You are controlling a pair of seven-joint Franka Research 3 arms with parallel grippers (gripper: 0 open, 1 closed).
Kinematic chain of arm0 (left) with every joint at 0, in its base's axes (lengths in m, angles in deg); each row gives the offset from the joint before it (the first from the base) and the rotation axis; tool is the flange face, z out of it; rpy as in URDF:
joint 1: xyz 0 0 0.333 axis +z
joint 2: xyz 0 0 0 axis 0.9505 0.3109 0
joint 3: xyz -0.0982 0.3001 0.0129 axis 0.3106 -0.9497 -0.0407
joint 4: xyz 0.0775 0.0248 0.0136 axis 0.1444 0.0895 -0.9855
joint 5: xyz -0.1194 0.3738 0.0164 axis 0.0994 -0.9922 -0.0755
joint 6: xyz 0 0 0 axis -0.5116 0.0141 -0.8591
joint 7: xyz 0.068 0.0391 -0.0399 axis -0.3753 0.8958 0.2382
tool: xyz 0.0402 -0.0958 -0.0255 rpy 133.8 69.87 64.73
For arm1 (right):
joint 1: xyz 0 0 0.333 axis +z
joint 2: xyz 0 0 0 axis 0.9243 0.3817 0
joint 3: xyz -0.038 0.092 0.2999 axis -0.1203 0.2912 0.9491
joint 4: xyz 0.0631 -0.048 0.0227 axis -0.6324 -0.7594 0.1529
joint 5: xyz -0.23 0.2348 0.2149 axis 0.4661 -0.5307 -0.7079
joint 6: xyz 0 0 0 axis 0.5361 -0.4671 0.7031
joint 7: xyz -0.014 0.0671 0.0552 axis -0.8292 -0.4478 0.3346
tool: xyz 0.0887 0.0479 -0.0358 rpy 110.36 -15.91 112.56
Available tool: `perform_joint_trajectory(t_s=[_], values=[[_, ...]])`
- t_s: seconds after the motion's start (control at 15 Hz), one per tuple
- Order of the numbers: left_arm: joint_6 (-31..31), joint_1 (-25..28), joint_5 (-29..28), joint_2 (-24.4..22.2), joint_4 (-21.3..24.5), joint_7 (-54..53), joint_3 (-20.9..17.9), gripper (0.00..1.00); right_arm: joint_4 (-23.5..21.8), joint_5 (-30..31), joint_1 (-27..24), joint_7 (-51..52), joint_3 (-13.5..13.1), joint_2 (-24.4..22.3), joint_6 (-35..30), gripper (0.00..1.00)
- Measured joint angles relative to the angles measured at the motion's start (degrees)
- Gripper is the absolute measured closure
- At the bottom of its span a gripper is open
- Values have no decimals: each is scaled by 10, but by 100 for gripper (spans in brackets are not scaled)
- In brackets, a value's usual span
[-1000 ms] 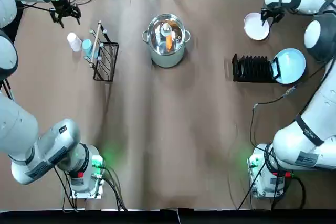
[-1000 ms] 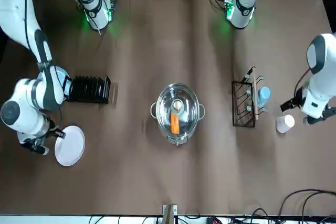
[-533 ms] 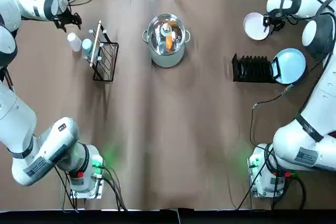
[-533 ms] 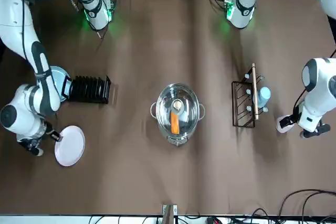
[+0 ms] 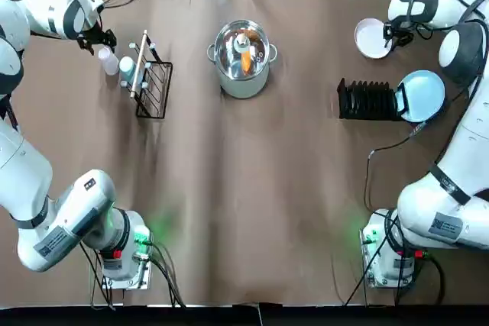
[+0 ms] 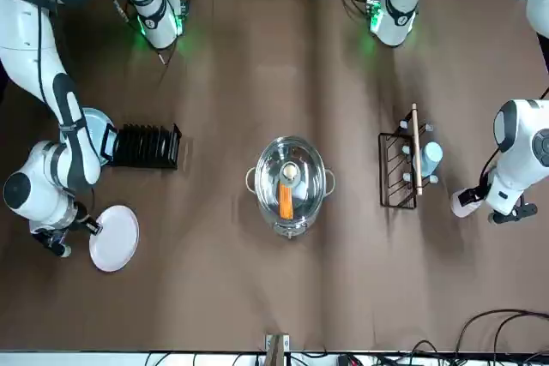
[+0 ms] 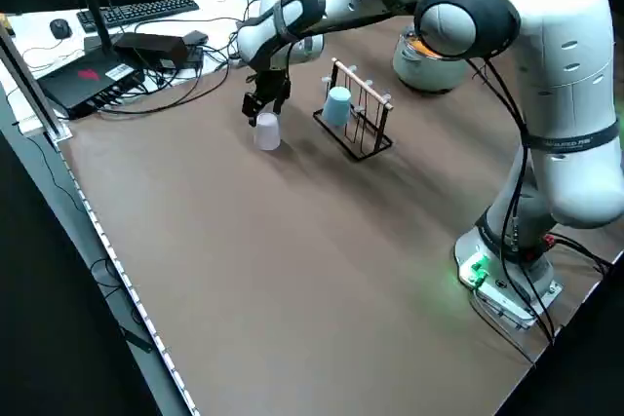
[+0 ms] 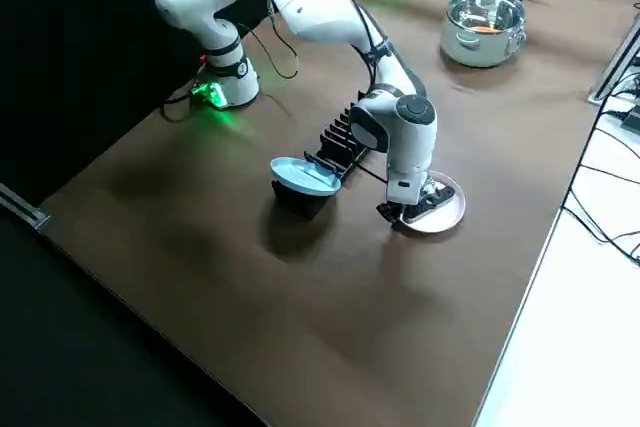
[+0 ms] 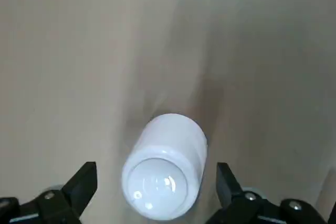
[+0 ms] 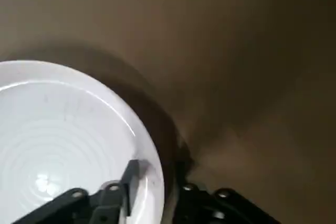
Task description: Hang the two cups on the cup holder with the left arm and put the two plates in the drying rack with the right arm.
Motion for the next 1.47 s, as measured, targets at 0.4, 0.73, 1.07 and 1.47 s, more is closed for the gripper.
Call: perform_joint_trajectory(t_s=[0.4,0.73,1.07,1.47], values=[[0,0,-1,18,1,0,-1,0,11,-6,2,-15,0,-17,-42,96],[0,0,-1,21,0,0,-1,14,22,-6,6,-15,1,-64,-139,97],[0,-1,-1,23,-1,0,-1,16,27,1,34,66,2,-176,-296,97],[-1,-3,-1,23,-12,0,0,15,17,148,31,226,-4,-230,-347,97]])
